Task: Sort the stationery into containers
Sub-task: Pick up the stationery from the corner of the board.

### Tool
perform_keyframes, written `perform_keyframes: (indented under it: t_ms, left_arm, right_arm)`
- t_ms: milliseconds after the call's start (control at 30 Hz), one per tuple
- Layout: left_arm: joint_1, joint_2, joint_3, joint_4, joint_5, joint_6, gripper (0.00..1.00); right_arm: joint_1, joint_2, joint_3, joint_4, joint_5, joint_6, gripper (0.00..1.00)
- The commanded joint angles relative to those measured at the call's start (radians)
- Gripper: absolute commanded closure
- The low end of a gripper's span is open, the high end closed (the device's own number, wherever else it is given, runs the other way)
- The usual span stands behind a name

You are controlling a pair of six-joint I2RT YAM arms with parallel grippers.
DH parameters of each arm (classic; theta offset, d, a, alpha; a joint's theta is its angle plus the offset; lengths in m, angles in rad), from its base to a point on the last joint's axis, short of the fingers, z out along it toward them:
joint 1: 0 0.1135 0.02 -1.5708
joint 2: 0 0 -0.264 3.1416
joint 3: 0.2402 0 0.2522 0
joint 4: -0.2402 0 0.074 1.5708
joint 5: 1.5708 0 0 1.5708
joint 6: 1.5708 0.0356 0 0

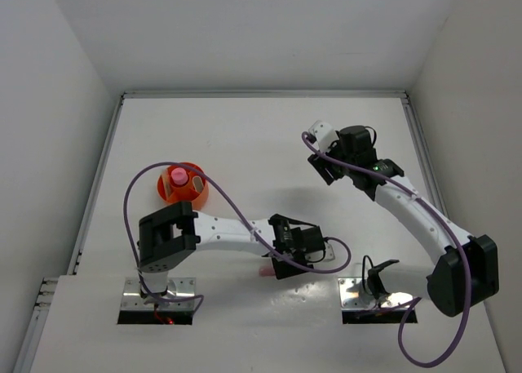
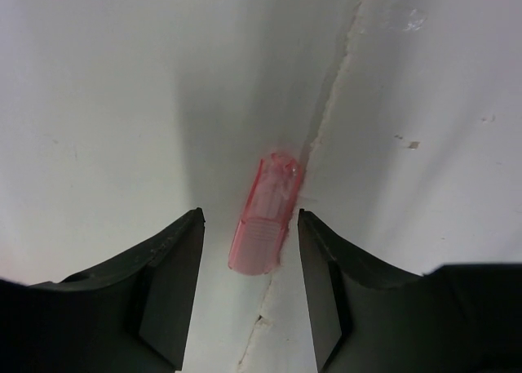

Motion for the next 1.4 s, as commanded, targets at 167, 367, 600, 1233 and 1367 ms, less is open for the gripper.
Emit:
perform_keyframes:
  t_ms: [167,367,600,1233,1367]
  left_arm:
    - [-0.017,0.031,-0.008,0.048,0.039,0.012,0.45]
    - [-0.017,0.054,-0.008,0.048,0.039,0.012,0.45]
    - [-0.017,0.076,-0.017,0.048,-0.013,0.012,0.45]
    - [0.047,0.094,-0.037,0.057,-0.081,0.012,0.52]
    - [0.047,0.094,-0.046,0.057,-0.072,0.012,0.61]
  right_arm:
    - [-0.016,-0.024,-0.002,0.022,-0.013,0.009,0.38]
    - [-0.016,-0.024,-0.002,0.022,-0.022,0.009,0.37]
    - [-0.016,-0.024,-0.002,0.013,-0.031,0.009,0.37]
    - [-0.025,-0.033,-0.002,0.004,-0.05,0.009,0.37]
    - [-0.034,-0.033,-0.002,0.004,-0.05,0.009,0.37]
